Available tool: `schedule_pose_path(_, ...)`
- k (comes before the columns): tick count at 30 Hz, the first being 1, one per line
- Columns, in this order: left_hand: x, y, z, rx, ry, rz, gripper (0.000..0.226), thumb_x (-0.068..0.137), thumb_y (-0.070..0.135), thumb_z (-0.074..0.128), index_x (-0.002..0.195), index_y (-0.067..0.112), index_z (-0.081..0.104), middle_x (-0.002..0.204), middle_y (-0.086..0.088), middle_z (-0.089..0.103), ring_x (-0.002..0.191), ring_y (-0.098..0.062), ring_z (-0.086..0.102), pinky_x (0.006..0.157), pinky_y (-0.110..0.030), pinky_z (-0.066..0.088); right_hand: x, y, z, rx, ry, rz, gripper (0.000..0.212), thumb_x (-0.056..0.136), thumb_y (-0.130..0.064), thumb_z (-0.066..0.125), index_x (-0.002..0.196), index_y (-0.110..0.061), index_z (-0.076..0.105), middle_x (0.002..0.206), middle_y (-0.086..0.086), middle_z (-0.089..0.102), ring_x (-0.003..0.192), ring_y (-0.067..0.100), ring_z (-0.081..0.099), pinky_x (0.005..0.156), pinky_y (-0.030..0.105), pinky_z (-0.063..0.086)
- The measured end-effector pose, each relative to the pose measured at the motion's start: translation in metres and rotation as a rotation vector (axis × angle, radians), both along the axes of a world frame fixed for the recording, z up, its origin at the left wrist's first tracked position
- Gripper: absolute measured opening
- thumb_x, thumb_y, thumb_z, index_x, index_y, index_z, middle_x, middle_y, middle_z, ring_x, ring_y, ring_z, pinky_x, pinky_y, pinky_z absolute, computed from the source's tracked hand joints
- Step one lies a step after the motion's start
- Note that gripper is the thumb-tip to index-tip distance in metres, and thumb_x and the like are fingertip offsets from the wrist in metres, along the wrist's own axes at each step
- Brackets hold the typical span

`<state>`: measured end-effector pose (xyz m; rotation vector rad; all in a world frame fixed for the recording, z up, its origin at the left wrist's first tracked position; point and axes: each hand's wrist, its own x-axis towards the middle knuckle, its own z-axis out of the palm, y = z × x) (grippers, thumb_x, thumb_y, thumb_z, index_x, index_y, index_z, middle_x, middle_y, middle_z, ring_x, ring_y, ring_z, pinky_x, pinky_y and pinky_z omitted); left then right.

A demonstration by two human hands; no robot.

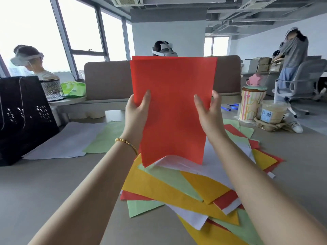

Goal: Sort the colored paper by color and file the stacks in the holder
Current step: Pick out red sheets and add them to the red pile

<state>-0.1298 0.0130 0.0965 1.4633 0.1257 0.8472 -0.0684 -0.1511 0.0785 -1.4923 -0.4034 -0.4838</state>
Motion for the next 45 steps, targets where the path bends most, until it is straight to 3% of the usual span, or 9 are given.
schedule_pose_path(4, -0.003, -0.001, -0.018, -0.045, 0.021, -0.081, 0.025, 0.087, 0.039, 0.063, 0.106, 0.023, 0.061, 0.099, 0.002, 0.07, 0.088, -0.013, 0.068, 0.074, -0.032, 0.058, -0.003, -0.002, -0.004, -0.061, 0.034, 0.005, 0.063, 0.091, -0.035, 0.058, 0.141, -0.01, 0.029, 0.137, 0.0, 0.049, 0.127, 0.011, 0.046, 0.103, 0.023, 0.036)
schedule_pose_path(12, -0.014, 0.037, -0.018, 0.041, 0.143, -0.007, 0.018, 0.091, 0.024, 0.059, 0.075, 0.021, 0.063, 0.077, 0.001, 0.062, 0.075, -0.018, 0.057, 0.074, -0.033, 0.049, -0.022, 0.012, -0.001, -0.32, 0.042, 0.004, 0.013, 0.095, -0.017, 0.046, 0.093, -0.013, 0.058, 0.071, 0.002, 0.05, 0.066, 0.017, 0.043, 0.046, 0.015, 0.03)
schedule_pose_path(17, -0.045, 0.113, -0.026, 0.392, 0.342, 0.259, 0.005, 0.087, 0.016, 0.058, 0.088, 0.016, 0.062, 0.083, -0.005, 0.06, 0.075, -0.018, 0.054, 0.066, -0.031, 0.044, -0.039, 0.078, -0.011, -0.429, 0.168, 0.169, 0.022, 0.092, -0.011, 0.046, 0.111, -0.008, 0.057, 0.1, 0.01, 0.062, 0.081, 0.02, 0.054, 0.066, 0.026, 0.038)
schedule_pose_path(23, -0.116, 0.185, -0.062, 0.804, 0.675, 0.546, 0.075, 0.08, -0.002, 0.045, 0.144, 0.028, 0.02, 0.103, -0.005, 0.051, 0.088, -0.031, 0.056, 0.075, -0.037, 0.046, -0.092, 0.183, -0.064, -0.516, 0.333, 0.394, 0.064, 0.091, -0.002, 0.046, 0.147, -0.007, 0.016, 0.146, 0.011, 0.038, 0.13, 0.025, 0.042, 0.102, 0.026, 0.033)
schedule_pose_path(27, -0.158, 0.229, -0.08, 1.035, 0.935, 0.668, 0.039, 0.08, 0.0, 0.047, 0.114, 0.015, 0.06, 0.117, -0.009, 0.051, 0.098, -0.033, 0.059, 0.087, -0.037, 0.045, -0.133, 0.233, -0.084, -0.698, 0.345, 0.47, 0.088, 0.09, -0.01, 0.053, 0.148, -0.009, -0.013, 0.156, 0.012, 0.016, 0.138, 0.027, 0.031, 0.111, 0.031, 0.029)
schedule_pose_path(32, -0.191, 0.265, -0.097, 1.092, 1.076, 0.799, 0.029, 0.079, 0.0, 0.048, 0.101, 0.008, 0.064, 0.119, -0.007, 0.053, 0.109, -0.028, 0.052, 0.103, -0.037, 0.029, -0.163, 0.262, -0.095, -0.885, 0.216, 0.648, 0.092, 0.089, -0.004, 0.045, 0.147, -0.022, -0.023, 0.108, 0.012, 0.052, 0.067, 0.02, 0.048, 0.057, 0.027, 0.042)
schedule_pose_path(38, -0.198, 0.289, -0.111, 1.104, 1.218, 0.8, 0.034, 0.082, 0.002, 0.043, 0.111, 0.009, 0.059, 0.134, -0.005, 0.046, 0.129, -0.028, 0.035, 0.115, -0.055, 0.002, -0.173, 0.274, -0.105, -1.222, -0.095, 0.535, 0.048, 0.092, -0.028, 0.055, 0.135, -0.014, 0.038, 0.137, 0.012, 0.028, 0.126, 0.03, 0.036, 0.1, 0.039, 0.037)
schedule_pose_path(42, -0.196, 0.3, -0.125, 1.062, 1.253, 0.655, 0.039, 0.08, 0.0, 0.044, 0.116, 0.011, 0.057, 0.134, -0.007, 0.042, 0.132, -0.03, 0.031, 0.113, -0.059, 0.005, -0.161, 0.279, -0.112, -1.356, -0.223, 0.547, 0.066, 0.096, -0.043, 0.041, 0.15, -0.023, 0.009, 0.157, 0.003, -0.009, 0.145, 0.025, -0.007, 0.116, 0.047, 0.004)
schedule_pose_path(45, -0.197, 0.306, -0.135, 1.005, 1.224, 0.703, 0.043, 0.082, -0.002, 0.039, 0.12, 0.012, 0.053, 0.141, -0.012, 0.035, 0.135, -0.033, 0.026, 0.115, -0.057, 0.005, -0.152, 0.283, -0.119, -1.48, -0.23, 0.606, 0.058, 0.1, -0.045, 0.021, 0.151, -0.021, 0.007, 0.16, 0.003, -0.003, 0.147, 0.021, -0.006, 0.117, 0.047, -0.004)
